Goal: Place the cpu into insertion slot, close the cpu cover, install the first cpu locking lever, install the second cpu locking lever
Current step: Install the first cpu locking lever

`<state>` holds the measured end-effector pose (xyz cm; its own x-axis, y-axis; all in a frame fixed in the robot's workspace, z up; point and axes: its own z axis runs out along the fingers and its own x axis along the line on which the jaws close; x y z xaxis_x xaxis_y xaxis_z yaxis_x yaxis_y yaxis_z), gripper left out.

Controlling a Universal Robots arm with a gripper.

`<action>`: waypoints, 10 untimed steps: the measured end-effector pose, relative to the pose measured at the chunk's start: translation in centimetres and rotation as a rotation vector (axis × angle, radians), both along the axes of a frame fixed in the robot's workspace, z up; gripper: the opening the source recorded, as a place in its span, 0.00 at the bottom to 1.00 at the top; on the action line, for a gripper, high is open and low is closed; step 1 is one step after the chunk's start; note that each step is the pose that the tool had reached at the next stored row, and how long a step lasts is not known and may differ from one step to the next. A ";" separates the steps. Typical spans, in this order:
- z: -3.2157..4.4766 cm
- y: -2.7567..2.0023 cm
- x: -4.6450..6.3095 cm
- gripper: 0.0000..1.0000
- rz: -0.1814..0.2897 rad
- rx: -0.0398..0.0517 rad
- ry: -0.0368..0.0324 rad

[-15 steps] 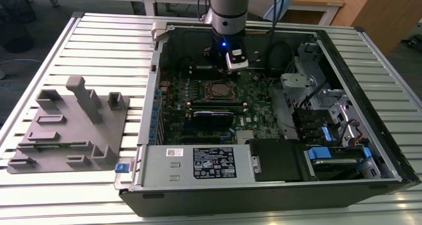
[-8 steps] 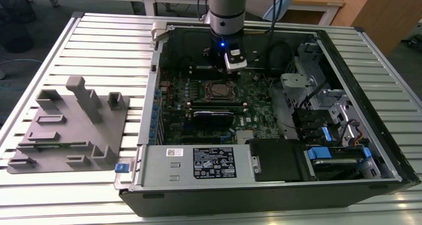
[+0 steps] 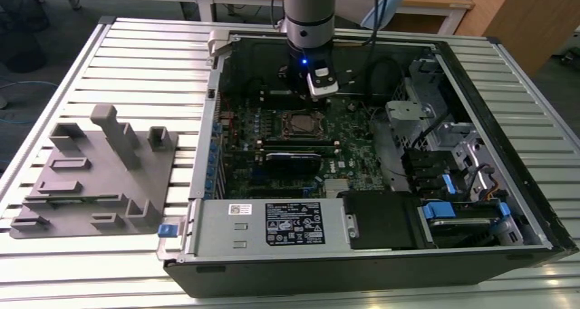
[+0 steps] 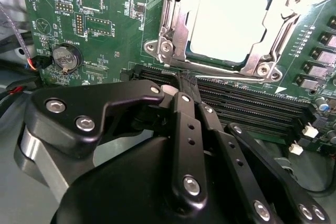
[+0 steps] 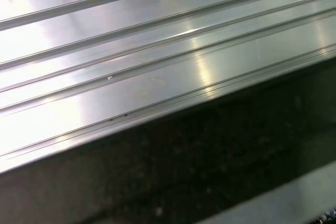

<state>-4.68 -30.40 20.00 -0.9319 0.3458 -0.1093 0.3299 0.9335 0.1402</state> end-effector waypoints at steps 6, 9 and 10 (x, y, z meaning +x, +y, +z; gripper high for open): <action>-0.06 0.00 -0.3 0.10 0.000 0.0031 -0.0004; -0.10 0.00 -0.3 0.10 0.000 0.0107 -0.0013; -0.12 0.00 -0.3 0.10 0.000 0.0139 -0.0017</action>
